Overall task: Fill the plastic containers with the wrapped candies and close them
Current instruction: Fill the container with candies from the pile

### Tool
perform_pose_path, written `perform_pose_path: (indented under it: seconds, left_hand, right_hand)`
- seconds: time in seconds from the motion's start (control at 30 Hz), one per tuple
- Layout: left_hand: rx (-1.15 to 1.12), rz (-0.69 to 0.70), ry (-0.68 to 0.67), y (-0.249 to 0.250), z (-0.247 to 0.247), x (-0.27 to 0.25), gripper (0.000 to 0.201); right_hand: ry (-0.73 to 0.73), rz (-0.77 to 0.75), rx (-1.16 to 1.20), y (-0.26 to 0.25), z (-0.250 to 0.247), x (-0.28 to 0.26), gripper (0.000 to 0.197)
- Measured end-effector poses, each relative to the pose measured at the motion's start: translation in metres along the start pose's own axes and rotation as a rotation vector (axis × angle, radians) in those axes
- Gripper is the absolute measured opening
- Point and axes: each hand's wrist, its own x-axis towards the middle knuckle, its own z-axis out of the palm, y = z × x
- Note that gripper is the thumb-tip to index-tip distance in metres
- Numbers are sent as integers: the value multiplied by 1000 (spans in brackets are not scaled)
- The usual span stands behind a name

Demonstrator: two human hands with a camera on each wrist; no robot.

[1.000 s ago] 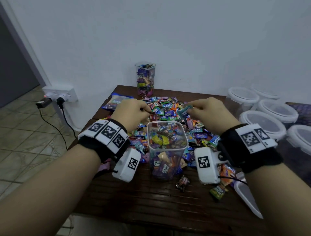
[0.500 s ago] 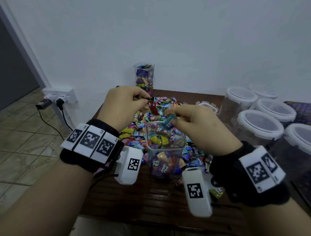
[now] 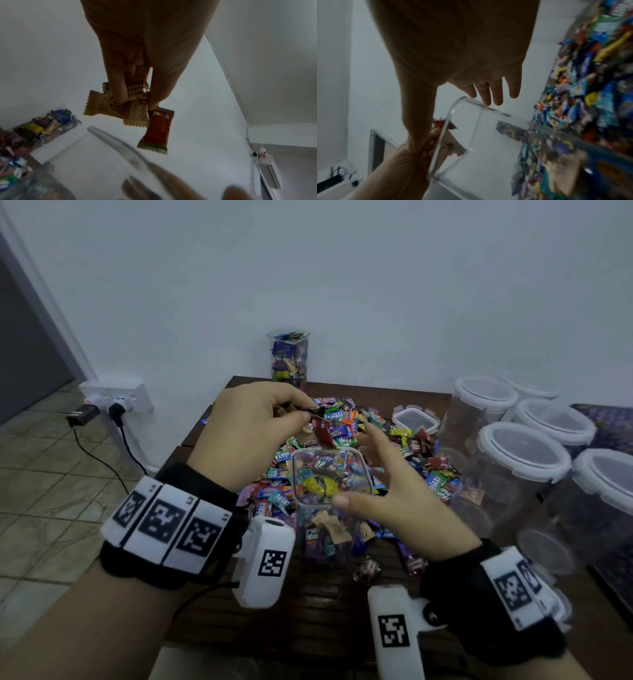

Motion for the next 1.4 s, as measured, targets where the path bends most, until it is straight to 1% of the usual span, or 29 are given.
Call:
perform_pose_path:
  seconds: [0.07,0.13,0.2,0.3,0.37,0.43,0.53,0.67,0.8,0.9,0.97,1.03,1.13,1.17,1.2,1.3,1.4]
  left_hand:
    - [-45,6,-24,3,2,-3,22]
    - [-75,10,-68,5,6,-6,25]
    - [-120,2,-118,6,12,-9,24]
    - [-169,-16,-187,3,18,-11,20]
    - [-184,-22,-233,1,20,-13,20]
    - [-131,1,-259,0,22,-15,21]
    - [-91,32,-271,0,22,-17,22]
    - [-89,68,-297,-2,20,-15,34]
    - [-107,57,-309,-2,20,-15,27]
    - [-180,26,-278,-5,21,-12,28]
    - [-213,18,-215,-8,19,-9,23]
    - [-212,-13,-129,-14,16,-5,21]
    - [-200,-101,-49,-33,9,6,23]
    - [-178,-129,-45,-41,7,10,23]
    - [-150,-163,-53,-50,6,13,22]
    - [-40,-288,-108,-76,4,20,20]
    - [203,-370,-192,-94,4,25,37]
  right_hand:
    - [-69,19,161,5,4,-1,107]
    - [-108,23,280,14,8,2,104]
    - [-123,14,317,21,13,4,100]
    - [-115,-10,327,22,15,6,79]
    - [-112,4,344,23,15,6,72]
    - [-111,21,347,25,16,7,71]
    - [-118,31,349,32,17,9,79]
    - [-108,8,353,30,17,7,68]
    - [-92,1,354,33,19,8,74]
    - [-79,0,309,34,18,9,73]
    - [-95,0,276,34,14,8,72]
    - [-143,12,144,38,8,8,80]
    - [-203,75,-29,44,-2,11,100]
    - [-210,88,-91,45,-6,12,106]
    - [-214,92,-155,45,-10,13,106]
    - [-201,122,-287,44,-20,19,98]
    - [-101,167,-387,45,-25,34,93]
